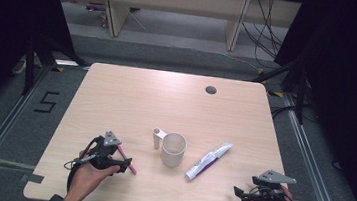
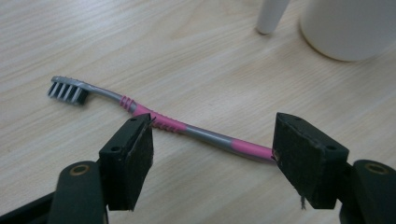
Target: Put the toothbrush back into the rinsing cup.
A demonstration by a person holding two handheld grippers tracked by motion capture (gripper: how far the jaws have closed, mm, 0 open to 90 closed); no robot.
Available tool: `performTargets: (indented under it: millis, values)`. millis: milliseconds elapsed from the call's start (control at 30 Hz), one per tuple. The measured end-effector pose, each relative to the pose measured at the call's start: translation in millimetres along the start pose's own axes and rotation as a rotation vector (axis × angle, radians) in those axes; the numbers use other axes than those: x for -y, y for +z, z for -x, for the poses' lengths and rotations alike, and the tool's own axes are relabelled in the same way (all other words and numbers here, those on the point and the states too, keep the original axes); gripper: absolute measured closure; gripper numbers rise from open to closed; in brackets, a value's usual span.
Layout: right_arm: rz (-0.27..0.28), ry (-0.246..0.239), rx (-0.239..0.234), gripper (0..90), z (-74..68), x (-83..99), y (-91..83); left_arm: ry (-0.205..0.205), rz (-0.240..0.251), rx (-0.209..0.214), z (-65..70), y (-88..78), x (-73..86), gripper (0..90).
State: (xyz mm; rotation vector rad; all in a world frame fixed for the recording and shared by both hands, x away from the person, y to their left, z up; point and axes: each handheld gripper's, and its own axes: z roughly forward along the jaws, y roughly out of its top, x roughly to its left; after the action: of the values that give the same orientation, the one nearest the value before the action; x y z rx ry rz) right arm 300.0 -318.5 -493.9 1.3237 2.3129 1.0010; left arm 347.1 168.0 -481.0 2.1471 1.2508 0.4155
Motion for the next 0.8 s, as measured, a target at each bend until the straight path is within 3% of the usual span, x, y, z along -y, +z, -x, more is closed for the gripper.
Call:
performTargets:
  millis: [33,133,233,333,400,567,667,700,800]
  values:
    - [-0.011,0.040,0.002,18.5,-3.4,0.4,-0.7,0.000,-0.010,-0.004,-2.3,1.7,-1.7,30.3]
    - [-0.004,0.001,-0.006,18.6,-0.2,0.1,0.3,-0.006,-0.026,-0.012,-7.5,5.9,-6.0,32.4]
    - [-0.009,-0.007,-0.010,18.6,-0.1,0.0,0.7,-0.004,-0.050,-0.012,-11.0,9.5,-9.6,33.6]
    - [-0.029,0.014,0.000,18.7,-2.3,0.0,-0.5,-0.003,-0.065,-0.007,-13.1,12.0,-11.8,34.3]
    - [-0.016,-0.007,0.000,18.7,-1.3,0.1,0.5,-0.004,-0.073,-0.007,-14.7,14.5,-13.2,34.6]
    - [-0.024,0.013,-0.001,18.7,-3.5,0.3,-0.1,-0.007,-0.113,0.002,-15.4,20.7,-17.9,36.4]
    - [-0.017,-0.005,0.003,18.6,-2.2,0.1,0.7,0.000,-0.129,-0.003,-16.0,24.1,-19.5,36.5]
    - [-0.032,0.029,0.003,18.6,-5.9,0.4,-0.5,-0.002,-0.124,-0.008,-15.5,25.8,-19.5,37.8]
    - [-0.016,0.003,0.007,18.6,-4.4,0.8,1.1,0.005,-0.135,-0.008,-15.6,27.9,-20.7,39.5]
